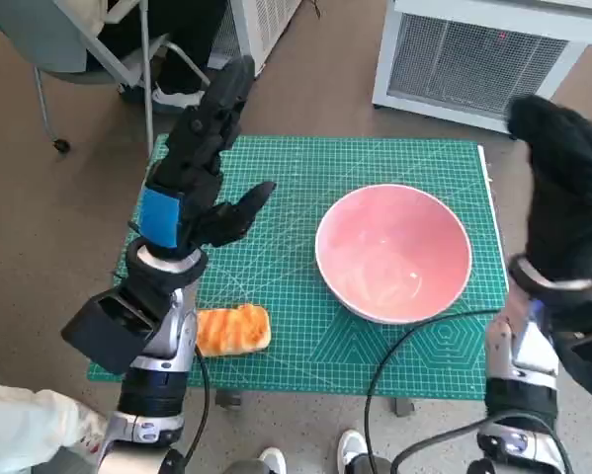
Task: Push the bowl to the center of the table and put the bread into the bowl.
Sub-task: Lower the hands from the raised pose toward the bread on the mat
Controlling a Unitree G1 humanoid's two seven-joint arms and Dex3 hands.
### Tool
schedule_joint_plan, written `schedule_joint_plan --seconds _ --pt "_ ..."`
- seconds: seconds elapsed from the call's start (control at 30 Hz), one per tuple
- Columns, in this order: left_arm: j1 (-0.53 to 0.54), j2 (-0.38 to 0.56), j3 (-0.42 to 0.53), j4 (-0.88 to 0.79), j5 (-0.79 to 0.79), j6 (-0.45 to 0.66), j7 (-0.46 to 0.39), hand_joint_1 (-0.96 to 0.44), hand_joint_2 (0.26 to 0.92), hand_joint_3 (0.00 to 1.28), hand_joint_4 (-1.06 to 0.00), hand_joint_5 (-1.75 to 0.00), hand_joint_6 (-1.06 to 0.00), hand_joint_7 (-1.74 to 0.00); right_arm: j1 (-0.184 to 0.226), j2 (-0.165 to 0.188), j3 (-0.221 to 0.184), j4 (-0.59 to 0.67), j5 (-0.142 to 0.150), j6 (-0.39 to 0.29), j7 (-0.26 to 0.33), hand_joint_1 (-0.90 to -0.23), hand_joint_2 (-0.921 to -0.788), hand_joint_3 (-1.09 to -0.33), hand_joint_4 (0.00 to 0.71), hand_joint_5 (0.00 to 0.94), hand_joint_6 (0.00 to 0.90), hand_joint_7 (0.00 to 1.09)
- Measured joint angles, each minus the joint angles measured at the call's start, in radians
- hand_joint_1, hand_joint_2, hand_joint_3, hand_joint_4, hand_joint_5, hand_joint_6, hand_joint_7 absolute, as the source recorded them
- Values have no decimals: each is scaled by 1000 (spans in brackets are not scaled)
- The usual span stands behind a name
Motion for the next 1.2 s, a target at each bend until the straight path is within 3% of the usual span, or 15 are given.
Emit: schedule_joint_plan --seconds 0.13,0.33,0.47,0.77,0.83,1.07,1.2 --pt "5 0 0 0 -1 -2 0 -476 921 298 -235 -5 -386 -30 28 0 -30 62 -17 -47 -36 -528 -921 -789 252 10 -1 571" --pt "13 0 0 0 -4 -5 -2 -474 921 309 -217 0 -381 -26 72 1 -58 156 -91 -111 -116 -481 -921 -859 244 7 -1 550" --pt "16 2 1 0 -5 -5 -2 -469 921 313 -214 0 -381 -25 96 10 -65 220 -125 -131 -169 -474 -921 -876 239 4 -1 538" --pt "17 6 4 5 -6 -11 -8 -461 921 319 -217 -2 -382 -24 99 57 -69 430 -121 -144 -219 -484 -921 -916 222 0 -1 517" --pt "17 8 4 6 -7 -11 -10 -464 921 320 -217 -2 -382 -23 93 71 -70 467 -118 -136 -222 -496 -921 -898 226 6 -1 559" --pt "17 12 6 7 -10 -11 -18 -480 921 319 -216 -1 -381 -21 13 95 -91 641 -76 -57 -202 -508 -921 -851 198 2 -1 565" --pt "17 20 9 7 -11 -11 -22 -481 921 319 -210 0 -381 -21 -40 94 -99 715 -76 2 -202 -499 -921 -843 196 4 1 547"
